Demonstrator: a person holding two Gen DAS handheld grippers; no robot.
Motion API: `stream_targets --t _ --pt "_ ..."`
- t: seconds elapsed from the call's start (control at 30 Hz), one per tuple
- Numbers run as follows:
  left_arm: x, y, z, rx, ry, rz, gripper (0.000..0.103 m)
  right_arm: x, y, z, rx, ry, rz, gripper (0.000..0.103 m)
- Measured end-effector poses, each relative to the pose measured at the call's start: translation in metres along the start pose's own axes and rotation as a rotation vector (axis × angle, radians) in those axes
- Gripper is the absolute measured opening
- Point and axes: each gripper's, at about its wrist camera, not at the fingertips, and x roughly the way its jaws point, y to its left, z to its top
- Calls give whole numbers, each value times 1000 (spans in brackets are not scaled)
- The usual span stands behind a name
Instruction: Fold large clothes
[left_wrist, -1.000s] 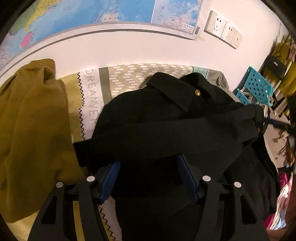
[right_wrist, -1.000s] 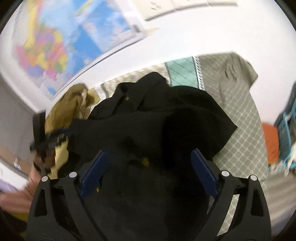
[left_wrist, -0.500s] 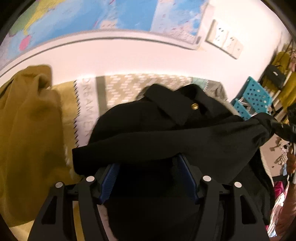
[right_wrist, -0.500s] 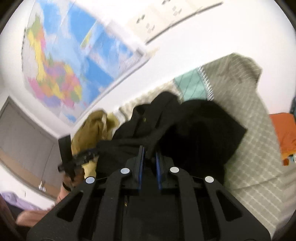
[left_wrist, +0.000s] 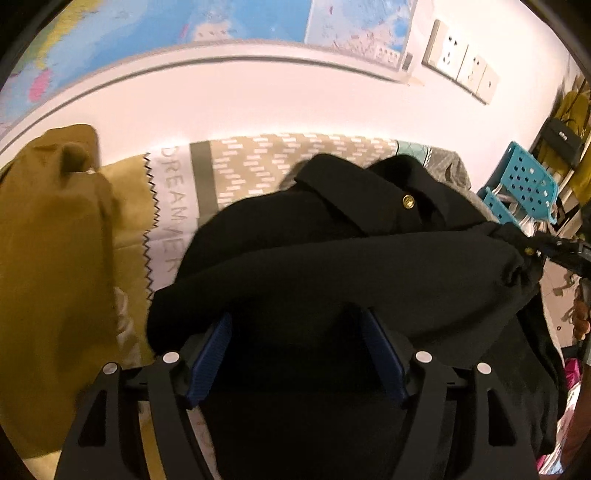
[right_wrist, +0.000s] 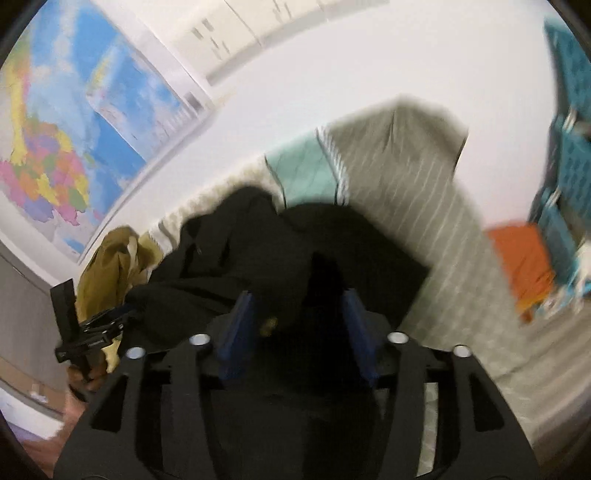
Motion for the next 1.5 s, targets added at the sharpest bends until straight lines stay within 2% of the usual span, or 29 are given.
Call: stream_targets --t 0.1,0.17,0.23,0.33,0.4,0.47,0.57,0.77,0.87,0.97,1.1,1.2,1.33,1.4,1.5 --pt "-12 0 -9 11 -14 -4 70 -23 23 -7 -110 -55 39 61" --pt "-13 -1 -15 20 -2 -2 70 -14 39 -15 -193 -19 31 63" --pt "-6 -2 -21 29 21 35 70 7 47 -22 -241 31 1 63" --pt "3 5 -28 -9 49 35 71 46 41 -24 -225 101 -25 61" --pt "2 9 -29 -24 46 34 74 65 33 -20 -217 116 -69 56" --pt "-5 11 -31 -37 37 32 74 71 26 -17 -170 132 -49 56" --pt "-25 11 -39 -30 6 25 73 50 30 -15 -174 102 -27 59" --pt "-69 12 -75 -12 -27 -3 73 -9 38 -35 -186 53 38 77" --pt "-84 14 -96 -27 -24 -7 80 -39 23 -60 -141 60 55 80" --pt "-93 20 -123 -77 -2 -59 81 -56 7 -87 -102 77 38 84" --pt "-97 18 -157 -102 39 -71 81 -71 -20 -130 -24 119 37 88" --pt "-95 15 -180 -137 77 -153 81 -78 -34 -156 19 130 40 88" --pt "-98 8 -202 -144 96 -195 84 -92 -41 -179 47 103 88 88" --pt "-101 3 -208 -154 94 -252 84 -97 -41 -184 51 95 92 88" --pt "-101 -4 -212 -153 105 -328 85 -101 -42 -194 69 105 149 89"
